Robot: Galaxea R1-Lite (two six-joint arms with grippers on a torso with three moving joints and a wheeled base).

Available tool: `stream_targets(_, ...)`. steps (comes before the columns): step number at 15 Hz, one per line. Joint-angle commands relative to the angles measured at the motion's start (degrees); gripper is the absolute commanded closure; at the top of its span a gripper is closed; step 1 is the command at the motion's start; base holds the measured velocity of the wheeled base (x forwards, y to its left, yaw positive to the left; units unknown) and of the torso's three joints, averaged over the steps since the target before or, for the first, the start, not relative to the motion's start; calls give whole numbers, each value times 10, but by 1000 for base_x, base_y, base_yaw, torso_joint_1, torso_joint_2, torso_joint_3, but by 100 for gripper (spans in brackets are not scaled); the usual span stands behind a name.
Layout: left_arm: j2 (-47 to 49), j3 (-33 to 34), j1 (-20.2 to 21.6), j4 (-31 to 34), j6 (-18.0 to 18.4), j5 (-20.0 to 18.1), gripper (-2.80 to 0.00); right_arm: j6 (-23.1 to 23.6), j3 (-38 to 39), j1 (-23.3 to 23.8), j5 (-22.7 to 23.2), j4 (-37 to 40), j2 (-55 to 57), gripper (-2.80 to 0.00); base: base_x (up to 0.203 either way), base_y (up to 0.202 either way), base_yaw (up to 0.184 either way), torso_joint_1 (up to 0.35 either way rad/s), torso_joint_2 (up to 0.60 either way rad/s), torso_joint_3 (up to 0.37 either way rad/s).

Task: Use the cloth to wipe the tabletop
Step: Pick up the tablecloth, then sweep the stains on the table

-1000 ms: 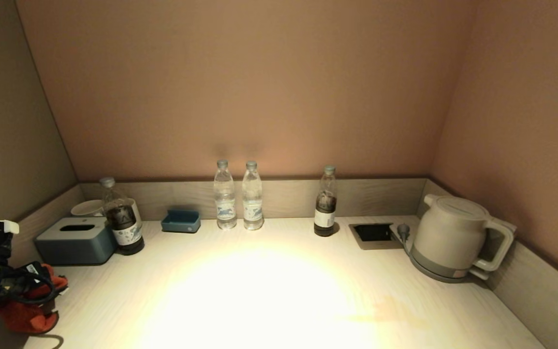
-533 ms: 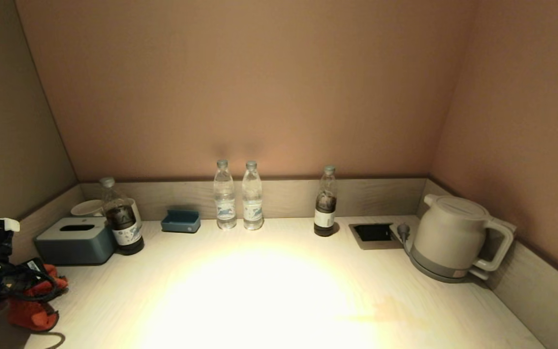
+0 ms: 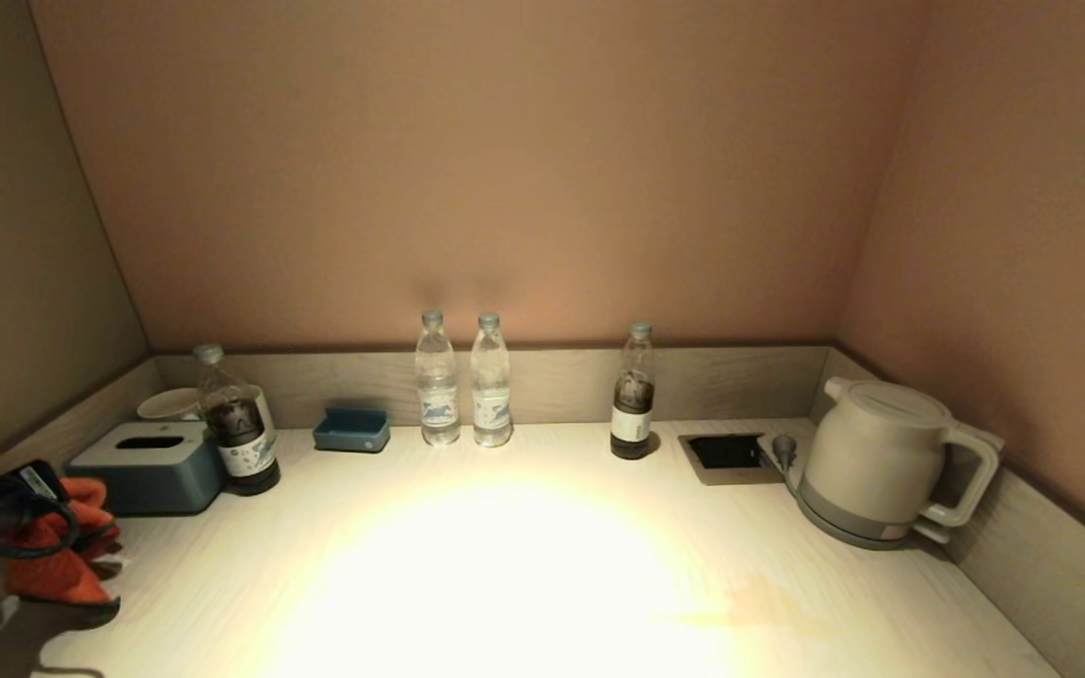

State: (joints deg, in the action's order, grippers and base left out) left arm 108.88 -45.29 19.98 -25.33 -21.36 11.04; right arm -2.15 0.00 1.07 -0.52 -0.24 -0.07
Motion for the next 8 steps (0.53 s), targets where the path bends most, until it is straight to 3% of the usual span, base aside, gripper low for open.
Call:
stream_targets(1,-124,1,-4,24,-5,-27,0,-1,0,0,0,0,1,0,0,0,0,0,0,0)
stream_targets(5,-297,-1,-29,107,-22,-161,0,-1,0,0,0,0,1,0,0,0,0,0,0,0)
stream_targets(7,-345,7,-68,133,-31,-258,0,-1,0,0,0,0,1,0,0,0,0,0,0,0)
stream_targets(8,-354,15,-90,134,-36,-285,0,-1,0,0,0,-1,1,0,0,0,0,0,0,0)
